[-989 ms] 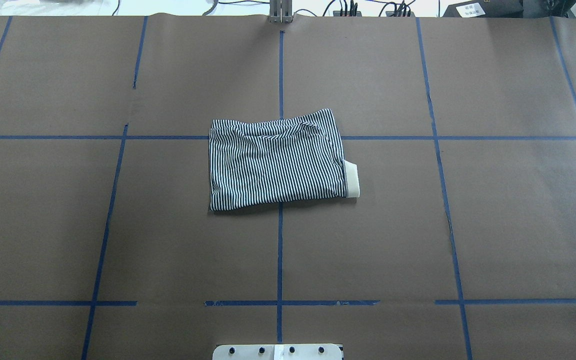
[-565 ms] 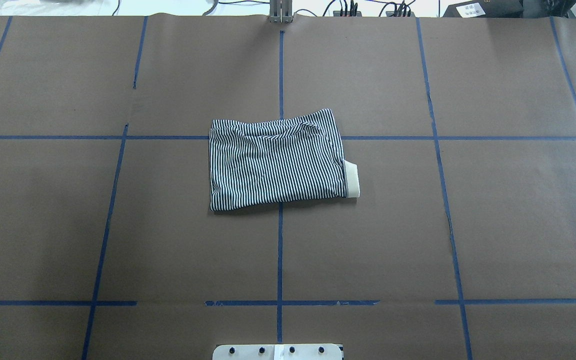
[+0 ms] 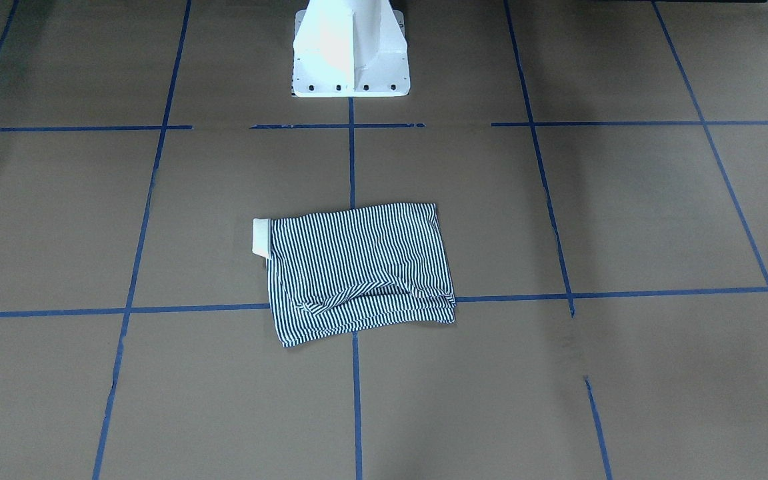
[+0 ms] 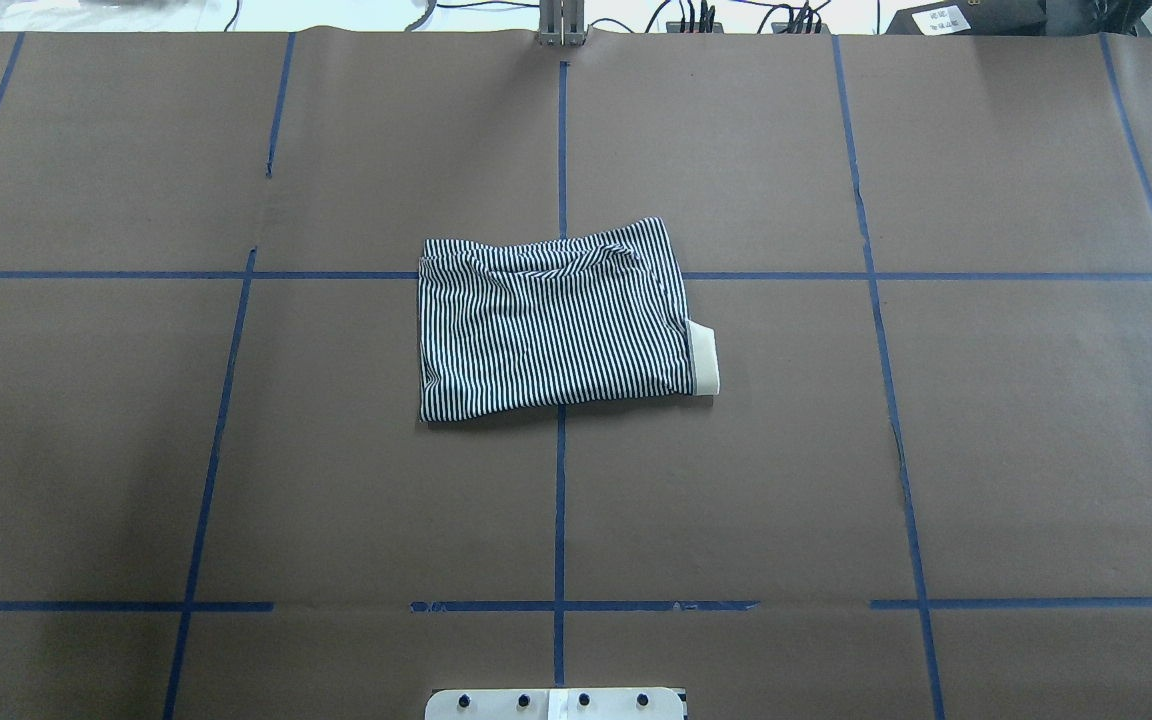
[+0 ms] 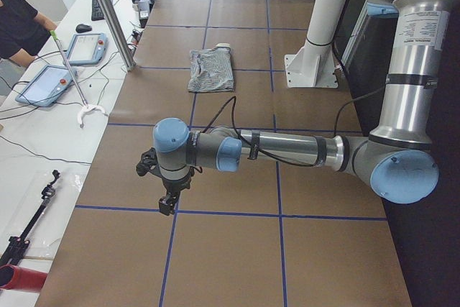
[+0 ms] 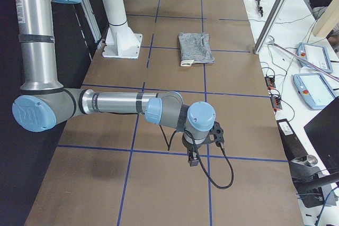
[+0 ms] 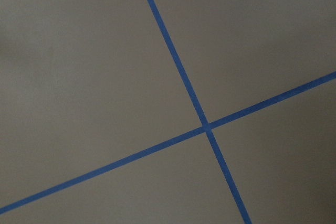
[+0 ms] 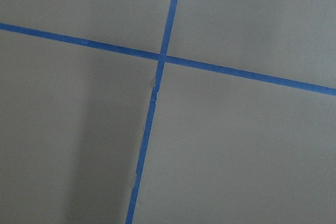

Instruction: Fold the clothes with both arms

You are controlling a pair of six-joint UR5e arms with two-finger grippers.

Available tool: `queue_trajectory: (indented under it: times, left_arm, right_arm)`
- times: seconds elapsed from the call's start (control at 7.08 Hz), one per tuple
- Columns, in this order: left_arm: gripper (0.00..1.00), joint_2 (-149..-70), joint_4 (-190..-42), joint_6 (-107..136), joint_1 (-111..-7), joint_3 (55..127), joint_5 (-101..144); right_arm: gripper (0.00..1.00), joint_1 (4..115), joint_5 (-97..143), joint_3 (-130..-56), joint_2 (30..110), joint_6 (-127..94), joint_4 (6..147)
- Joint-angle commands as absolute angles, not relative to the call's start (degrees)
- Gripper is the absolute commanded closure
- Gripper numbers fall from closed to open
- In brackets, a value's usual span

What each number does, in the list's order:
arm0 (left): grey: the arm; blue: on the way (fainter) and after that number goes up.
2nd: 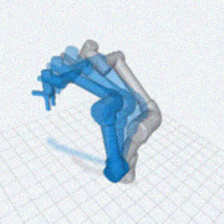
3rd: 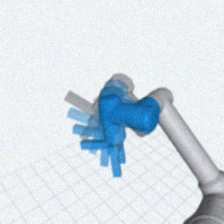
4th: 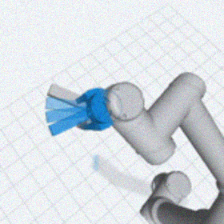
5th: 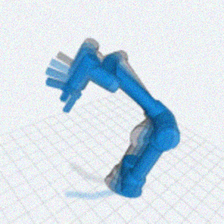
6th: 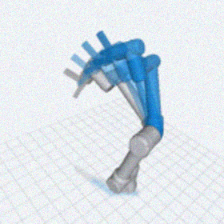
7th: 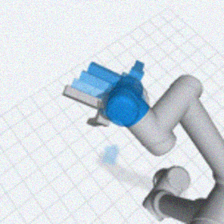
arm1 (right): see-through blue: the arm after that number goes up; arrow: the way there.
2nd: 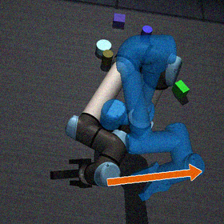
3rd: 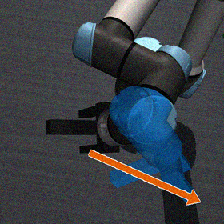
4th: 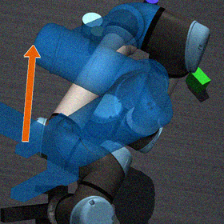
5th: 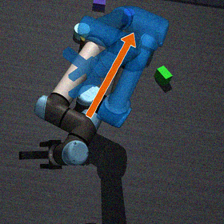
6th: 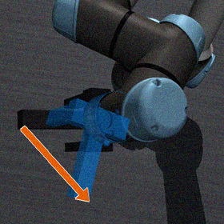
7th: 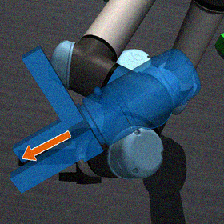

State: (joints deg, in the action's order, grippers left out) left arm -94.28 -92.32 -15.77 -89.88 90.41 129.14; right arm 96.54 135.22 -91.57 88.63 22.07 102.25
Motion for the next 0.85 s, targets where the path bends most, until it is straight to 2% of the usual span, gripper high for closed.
queue_trajectory:
  times: [0.0,0.28,0.71]
  left_arm:
    - [0.0,-94.0,-88.4,-15.7,-90.2,93.2,129.2]
    - [0.0,-93.3,-88.4,-15.7,-90.2,93.6,129.3]
    - [0.0,-93.2,-88.4,-14.9,-90.2,93.1,129.6]
  right_arm:
    - [0.0,96.5,135.0,-91.7,88.7,21.3,101.0]
    - [0.0,96.0,134.6,-91.9,88.7,10.5,96.7]
    - [0.0,92.3,134.6,-91.8,88.9,5.8,93.5]
